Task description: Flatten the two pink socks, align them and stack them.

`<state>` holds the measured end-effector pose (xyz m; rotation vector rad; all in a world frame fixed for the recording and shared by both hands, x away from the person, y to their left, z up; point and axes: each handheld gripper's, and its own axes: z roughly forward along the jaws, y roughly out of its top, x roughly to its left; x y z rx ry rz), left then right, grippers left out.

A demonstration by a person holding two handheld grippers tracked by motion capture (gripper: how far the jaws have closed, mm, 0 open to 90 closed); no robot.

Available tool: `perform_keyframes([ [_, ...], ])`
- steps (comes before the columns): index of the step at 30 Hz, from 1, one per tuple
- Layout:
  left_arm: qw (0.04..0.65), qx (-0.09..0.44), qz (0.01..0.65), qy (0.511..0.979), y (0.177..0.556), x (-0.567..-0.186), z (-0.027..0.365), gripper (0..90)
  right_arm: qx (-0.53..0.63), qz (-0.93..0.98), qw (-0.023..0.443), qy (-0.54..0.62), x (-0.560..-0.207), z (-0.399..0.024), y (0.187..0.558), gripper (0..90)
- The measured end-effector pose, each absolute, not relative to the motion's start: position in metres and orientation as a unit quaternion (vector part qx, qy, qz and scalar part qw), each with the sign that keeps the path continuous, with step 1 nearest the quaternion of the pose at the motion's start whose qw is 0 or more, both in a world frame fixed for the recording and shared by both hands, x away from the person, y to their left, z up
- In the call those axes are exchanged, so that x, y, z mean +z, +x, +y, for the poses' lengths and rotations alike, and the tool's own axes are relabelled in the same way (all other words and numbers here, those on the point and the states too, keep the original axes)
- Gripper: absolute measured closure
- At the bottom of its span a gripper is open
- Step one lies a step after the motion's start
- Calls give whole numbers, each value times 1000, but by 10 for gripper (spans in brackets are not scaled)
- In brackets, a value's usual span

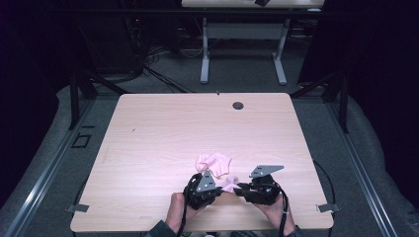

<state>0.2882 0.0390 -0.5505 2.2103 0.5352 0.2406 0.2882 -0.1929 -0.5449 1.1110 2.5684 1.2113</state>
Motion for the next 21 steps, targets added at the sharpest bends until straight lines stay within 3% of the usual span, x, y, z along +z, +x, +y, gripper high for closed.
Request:
perform_keyframes([
  [7,411,80,235,877,301,-530,28,883,392,842,159,336,-548,-187,262,397],
  [10,411,76,243,875,305,-525,26,883,386,841,197,323,-550,-180,253,319],
  [12,413,73,246,874,306,-522,25,882,386,840,211,318,-553,-176,250,321],
  [13,413,73,246,874,306,-522,25,882,382,841,219,314,-554,-174,249,331],
  [15,420,62,246,871,308,-520,28,881,377,835,255,309,-555,-172,249,500],
  [19,427,51,244,869,309,-521,34,876,398,828,259,297,-546,-179,253,737],
  [21,431,50,243,867,308,-522,36,871,404,829,249,296,-541,-182,256,798],
])
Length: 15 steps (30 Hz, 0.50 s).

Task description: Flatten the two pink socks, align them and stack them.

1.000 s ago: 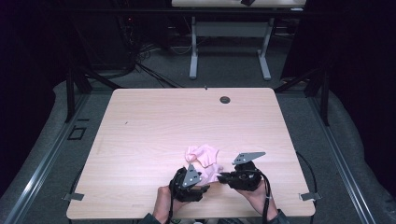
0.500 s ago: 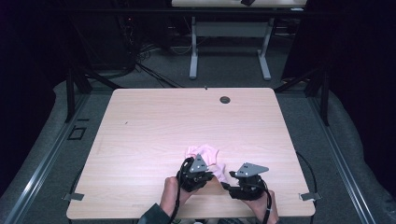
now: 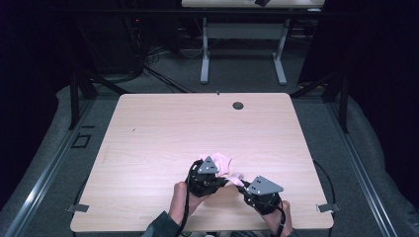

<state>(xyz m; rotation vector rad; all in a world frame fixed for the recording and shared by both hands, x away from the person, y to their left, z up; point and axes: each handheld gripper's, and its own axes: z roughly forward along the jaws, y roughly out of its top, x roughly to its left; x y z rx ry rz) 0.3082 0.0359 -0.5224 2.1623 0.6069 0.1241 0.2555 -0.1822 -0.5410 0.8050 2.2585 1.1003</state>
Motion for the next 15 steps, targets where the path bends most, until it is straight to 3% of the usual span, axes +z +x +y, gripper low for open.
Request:
perform_keyframes([
  [4,429,49,240,869,306,-525,40,803,421,830,217,296,-530,-187,260,821],
  [11,422,82,228,874,285,-546,57,507,431,829,146,325,-509,-193,267,824],
  [15,413,116,225,875,273,-559,61,452,430,827,128,338,-505,-194,270,824],
])
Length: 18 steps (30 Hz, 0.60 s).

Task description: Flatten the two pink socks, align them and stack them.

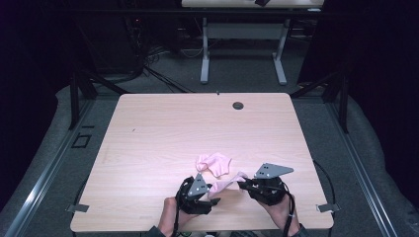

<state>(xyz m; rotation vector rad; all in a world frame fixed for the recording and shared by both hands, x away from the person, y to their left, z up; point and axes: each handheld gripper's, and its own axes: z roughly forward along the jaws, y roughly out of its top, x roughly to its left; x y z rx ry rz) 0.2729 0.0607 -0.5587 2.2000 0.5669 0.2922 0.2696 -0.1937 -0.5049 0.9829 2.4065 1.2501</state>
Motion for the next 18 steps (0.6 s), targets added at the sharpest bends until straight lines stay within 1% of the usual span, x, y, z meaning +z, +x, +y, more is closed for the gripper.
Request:
perform_keyframes([
  [2,407,129,233,874,274,-563,59,449,429,828,119,342,-505,-193,270,824],
  [5,404,136,246,871,279,-566,56,511,425,829,118,345,-505,-192,270,824],
  [10,411,119,238,872,283,-569,58,753,424,828,111,350,-506,-197,271,822],
  [11,411,118,232,873,282,-566,60,787,422,828,110,351,-506,-199,271,823],
  [12,413,118,232,873,281,-565,60,840,423,828,104,353,-507,-201,270,822],
  [13,412,109,228,875,279,-562,61,870,421,829,99,356,-507,-202,270,822],
  [16,408,79,224,881,269,-550,63,878,418,826,70,372,-509,-211,266,822],
  [18,406,37,224,885,261,-540,65,878,415,826,48,380,-507,-217,260,822],
])
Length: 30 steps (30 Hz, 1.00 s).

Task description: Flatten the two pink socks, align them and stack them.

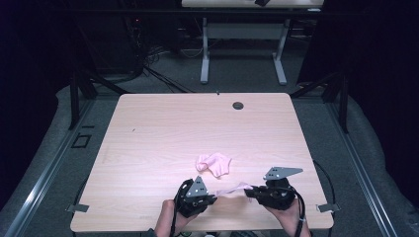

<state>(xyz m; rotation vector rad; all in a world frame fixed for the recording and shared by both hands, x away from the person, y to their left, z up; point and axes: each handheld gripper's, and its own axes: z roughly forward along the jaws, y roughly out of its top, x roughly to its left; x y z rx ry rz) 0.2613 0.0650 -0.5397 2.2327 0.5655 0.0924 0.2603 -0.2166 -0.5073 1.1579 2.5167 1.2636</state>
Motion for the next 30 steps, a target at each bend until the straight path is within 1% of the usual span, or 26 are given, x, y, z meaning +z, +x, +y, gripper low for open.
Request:
perform_keyframes([
  [3,409,-13,233,882,262,-533,67,876,406,824,4,396,-506,-225,257,816],
  [5,399,-21,243,884,269,-532,66,869,386,822,-6,418,-514,-228,270,797],
  [6,395,-18,252,883,273,-533,65,865,378,824,-5,423,-518,-227,275,783],
  [8,397,-38,266,878,284,-537,67,855,359,826,6,435,-528,-224,290,727],
  [10,397,-53,282,872,295,-540,69,846,349,829,17,437,-536,-221,301,700],
  [12,392,-53,299,868,304,-543,71,809,341,829,30,441,-544,-219,310,692],
  [14,383,-51,311,868,312,-547,74,774,335,830,33,446,-551,-217,316,668],
  [16,372,-43,326,868,318,-551,77,734,331,830,42,448,-555,-215,317,661],
  [18,365,-40,338,866,320,-555,79,664,322,835,43,445,-558,-214,316,667],
  [20,372,-61,348,858,320,-560,80,621,320,836,46,443,-560,-214,314,691],
  [21,373,-71,348,857,319,-562,81,619,324,835,45,442,-561,-214,313,707],
  [25,361,-67,355,860,313,-568,79,640,325,836,48,440,-562,-213,310,770],
  [27,354,-63,349,865,310,-569,77,701,322,836,54,441,-562,-212,308,799],
  [30,342,-54,333,877,305,-570,74,841,314,840,65,437,-559,-211,304,827],
])
